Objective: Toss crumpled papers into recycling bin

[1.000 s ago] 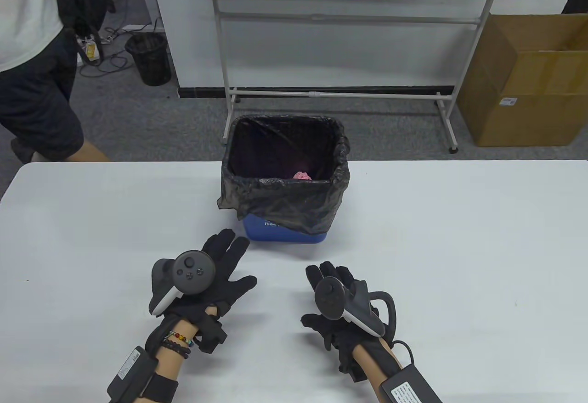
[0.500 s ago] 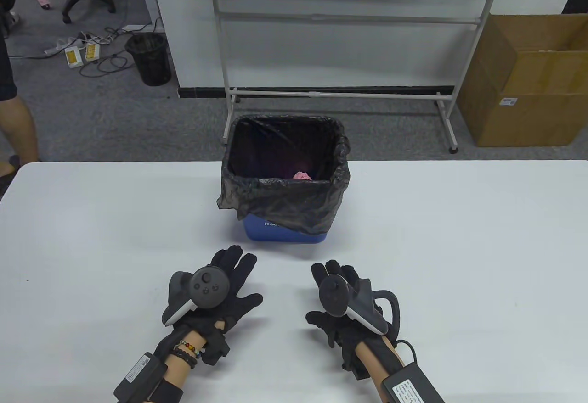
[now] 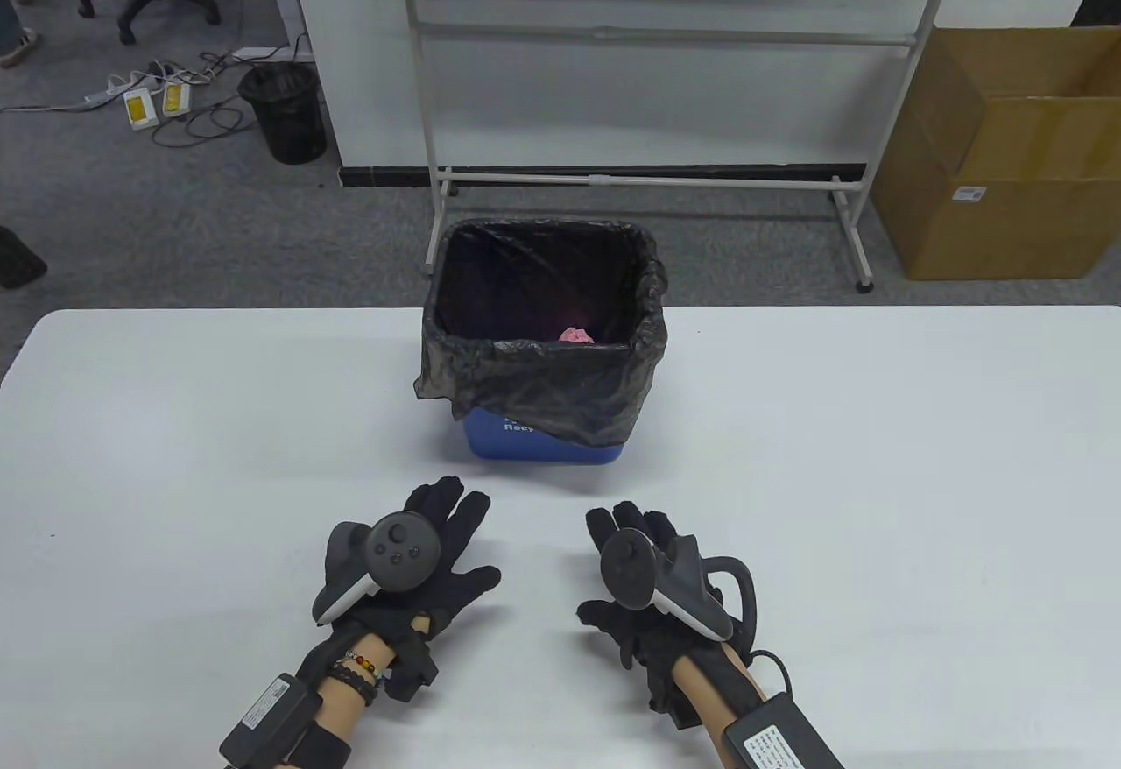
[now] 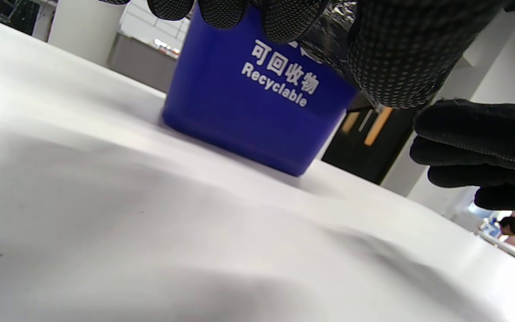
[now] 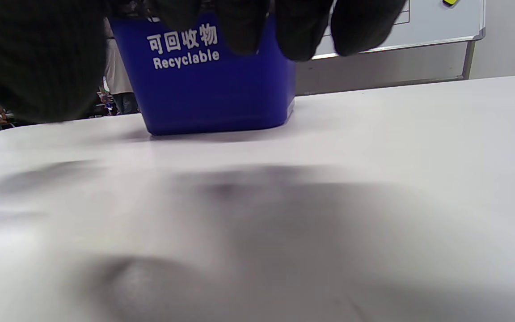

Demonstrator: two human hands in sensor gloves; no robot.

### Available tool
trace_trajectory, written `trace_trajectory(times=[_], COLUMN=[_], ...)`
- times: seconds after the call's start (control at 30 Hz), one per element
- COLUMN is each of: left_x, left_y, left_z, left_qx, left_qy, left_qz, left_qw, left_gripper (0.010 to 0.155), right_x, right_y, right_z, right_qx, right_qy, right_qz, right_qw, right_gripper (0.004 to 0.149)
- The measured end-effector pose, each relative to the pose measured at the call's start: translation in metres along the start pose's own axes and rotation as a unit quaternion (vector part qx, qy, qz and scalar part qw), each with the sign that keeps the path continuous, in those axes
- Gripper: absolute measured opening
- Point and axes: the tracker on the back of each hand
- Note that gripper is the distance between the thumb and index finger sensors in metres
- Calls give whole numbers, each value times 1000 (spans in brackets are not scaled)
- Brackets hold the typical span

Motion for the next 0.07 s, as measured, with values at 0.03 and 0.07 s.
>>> trace_trajectory(times=[0.03, 0.07], left_x=[0, 0], left_y=[0, -1], left_z=[0, 0], left_qx=[2, 4], left_qy=[0, -1], left_qz=[0, 1], left_qw=[1000, 1000], left_gripper=[84, 83], right_x=[0, 0], right_y=[0, 1], right_z=[0, 0], right_qx=[-1, -4], right_qy=[0, 2], right_qz=[1, 0], right_qw=[1000, 1000], right_gripper=[97, 97])
Point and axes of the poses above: the tracker on the back of each hand, its own x axis roughly to the little-finger side, its own z axis roughly from the wrist to the fingertips, y = z × x, and after that the axes turned 13 degrees about y, right-handed
